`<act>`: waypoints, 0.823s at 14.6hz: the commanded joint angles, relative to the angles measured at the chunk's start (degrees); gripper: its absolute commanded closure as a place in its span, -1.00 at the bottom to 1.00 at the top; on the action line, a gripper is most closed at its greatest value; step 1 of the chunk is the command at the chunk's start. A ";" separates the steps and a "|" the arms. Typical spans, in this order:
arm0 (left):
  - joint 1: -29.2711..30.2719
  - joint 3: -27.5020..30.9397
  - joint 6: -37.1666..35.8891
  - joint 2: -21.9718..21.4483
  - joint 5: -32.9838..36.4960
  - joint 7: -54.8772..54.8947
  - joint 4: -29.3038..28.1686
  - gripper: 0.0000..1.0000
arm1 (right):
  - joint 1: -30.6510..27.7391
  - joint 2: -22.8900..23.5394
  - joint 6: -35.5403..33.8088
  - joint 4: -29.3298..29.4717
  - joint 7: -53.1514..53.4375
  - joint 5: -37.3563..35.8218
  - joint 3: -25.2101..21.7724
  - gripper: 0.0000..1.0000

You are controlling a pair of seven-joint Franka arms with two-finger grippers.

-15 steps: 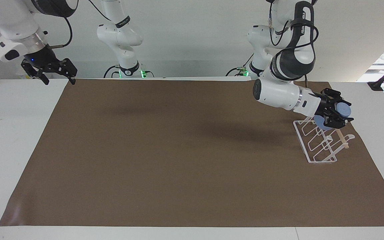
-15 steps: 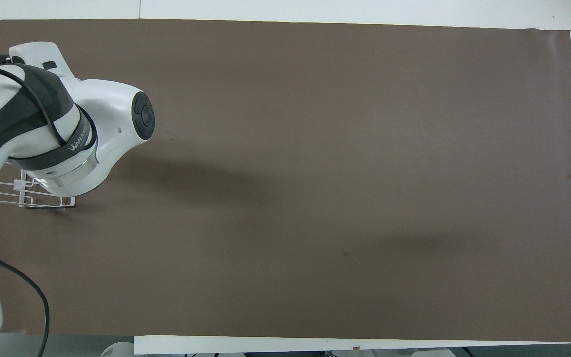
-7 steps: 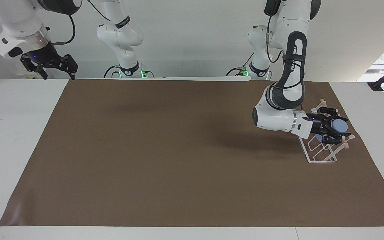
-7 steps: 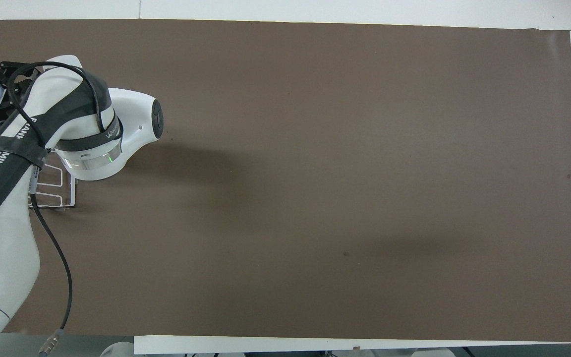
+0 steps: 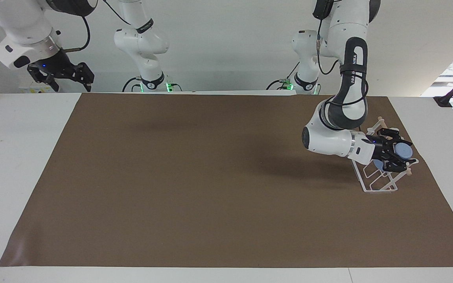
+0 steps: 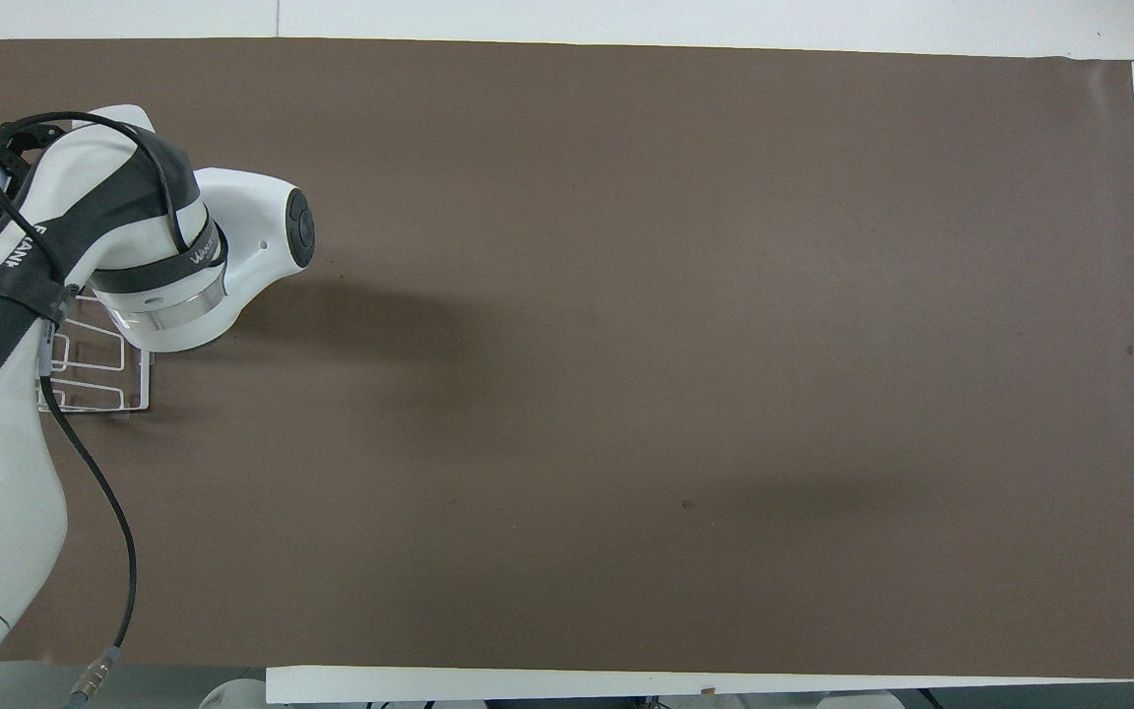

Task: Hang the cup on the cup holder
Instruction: 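Carry the cup with the left gripper onto the wire rack's top peg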

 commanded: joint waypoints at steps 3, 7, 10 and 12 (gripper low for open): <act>0.47 -0.31 2.46 0.01 -1.87 -0.08 0.05 0.87 | -0.18 0.45 -1.23 1.14 -0.27 0.50 0.12 -0.99; 0.74 -0.31 3.51 0.09 -4.33 0.44 0.40 -0.37 | 7.82 1.33 -0.97 1.23 -0.19 0.23 -7.35 -0.99; 2.06 -0.22 5.19 0.09 -4.33 3.17 0.40 -1.00 | 6.34 0.81 -0.80 1.14 -0.27 0.50 -6.75 -0.99; 1.97 -0.31 5.27 -0.78 -5.12 3.26 0.93 -0.99 | 6.59 0.71 -0.80 1.14 -0.01 0.50 -5.77 -0.99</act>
